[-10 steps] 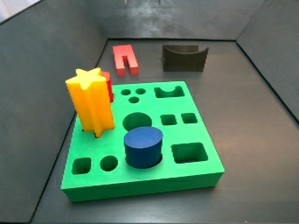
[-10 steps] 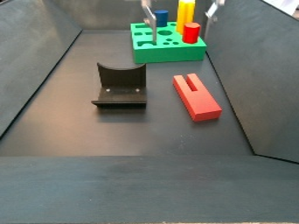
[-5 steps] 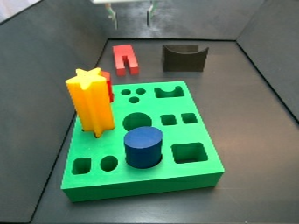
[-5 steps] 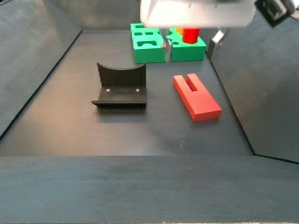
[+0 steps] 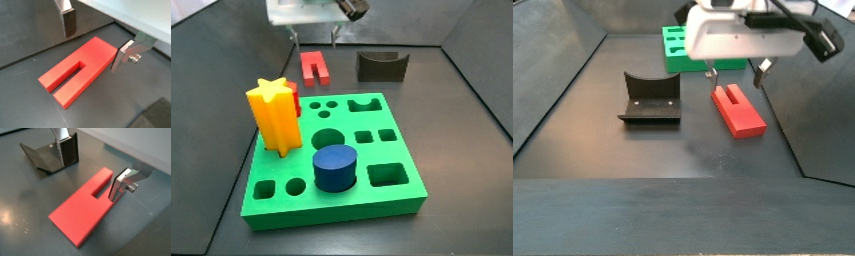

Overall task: Pick up the double-square object. Move up. Rotate the double-square object. Place the double-square object on the fixture. Regrasp the double-square object. Move to above the board. Insert the double-square object.
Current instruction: Pick up the double-square object.

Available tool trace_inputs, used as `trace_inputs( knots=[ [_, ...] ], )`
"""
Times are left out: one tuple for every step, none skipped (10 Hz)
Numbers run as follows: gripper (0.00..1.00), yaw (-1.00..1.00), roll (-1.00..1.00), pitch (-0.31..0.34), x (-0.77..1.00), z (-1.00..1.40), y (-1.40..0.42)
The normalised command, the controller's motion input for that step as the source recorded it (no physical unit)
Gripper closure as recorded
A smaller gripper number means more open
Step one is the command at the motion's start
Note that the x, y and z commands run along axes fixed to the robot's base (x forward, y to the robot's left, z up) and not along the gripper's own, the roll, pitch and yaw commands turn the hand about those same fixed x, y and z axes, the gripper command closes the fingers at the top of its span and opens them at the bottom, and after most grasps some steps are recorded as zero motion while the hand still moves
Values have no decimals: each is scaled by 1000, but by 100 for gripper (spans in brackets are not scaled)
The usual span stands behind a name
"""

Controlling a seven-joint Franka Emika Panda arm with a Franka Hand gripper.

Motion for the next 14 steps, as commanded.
trace_inputs(
  knots=[
    [0,74,-123,-161,-169,-677,-74],
    [0,94,-124,-151,-123,-691,-60],
    [0,120,-123,-147,-109,-706,-40],
    [0,103,-169,-107,-37,-700,-11],
    [0,57,-223,-87,0,-646,0],
    [0,17,-304,-67,0,-506,0],
    [0,0,-361,-4,0,-314,60],
    [0,0,-364,-19,0,-286,117],
    [0,0,-370,-26,0,-340,163],
    [0,11,-366,-31,0,-377,197],
    [0,11,-263,-27,0,-214,69],
    [0,0,-24,-4,0,-60,0],
    [0,0,0,0,0,0,0],
    [100,0,0,0,0,0,0]
  ],
)
